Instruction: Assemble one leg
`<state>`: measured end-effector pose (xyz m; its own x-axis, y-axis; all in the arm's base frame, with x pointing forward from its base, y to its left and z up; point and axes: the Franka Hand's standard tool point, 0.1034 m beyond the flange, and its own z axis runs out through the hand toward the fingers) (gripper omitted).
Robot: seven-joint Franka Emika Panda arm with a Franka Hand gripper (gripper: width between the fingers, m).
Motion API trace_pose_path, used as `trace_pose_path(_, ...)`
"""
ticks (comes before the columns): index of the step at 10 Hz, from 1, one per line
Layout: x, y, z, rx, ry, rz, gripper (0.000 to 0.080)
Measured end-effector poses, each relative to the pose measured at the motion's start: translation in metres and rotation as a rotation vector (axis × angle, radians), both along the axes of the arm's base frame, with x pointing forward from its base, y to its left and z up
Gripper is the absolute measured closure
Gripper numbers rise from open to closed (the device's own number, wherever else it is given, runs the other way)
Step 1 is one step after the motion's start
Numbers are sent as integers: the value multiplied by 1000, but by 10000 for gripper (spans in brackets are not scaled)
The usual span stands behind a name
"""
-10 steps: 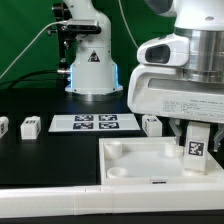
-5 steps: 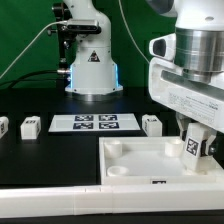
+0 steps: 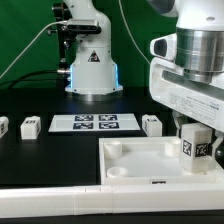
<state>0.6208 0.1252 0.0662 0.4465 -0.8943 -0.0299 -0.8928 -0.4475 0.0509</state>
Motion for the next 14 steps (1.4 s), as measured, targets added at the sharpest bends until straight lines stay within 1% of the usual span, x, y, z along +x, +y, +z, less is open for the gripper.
trace_pose_path(1, 0, 0, 0, 4, -1, 100, 261)
trace_pose_path(2, 0, 0, 0, 11, -1, 250, 170)
trace_pose_path(3, 0, 0, 0, 16, -1, 333, 156)
trace_pose_path(5, 0, -1, -1, 31, -1, 601, 150)
trace_pose_path(6, 0, -1, -1, 35, -1, 672, 150)
trace_pose_path(8, 0, -1, -1, 40, 2, 949, 150)
trace_pose_path(12, 1, -3, -1, 53, 9, 1373, 150)
trace_pose_path(14, 1, -5, -1, 58, 10, 1429, 150)
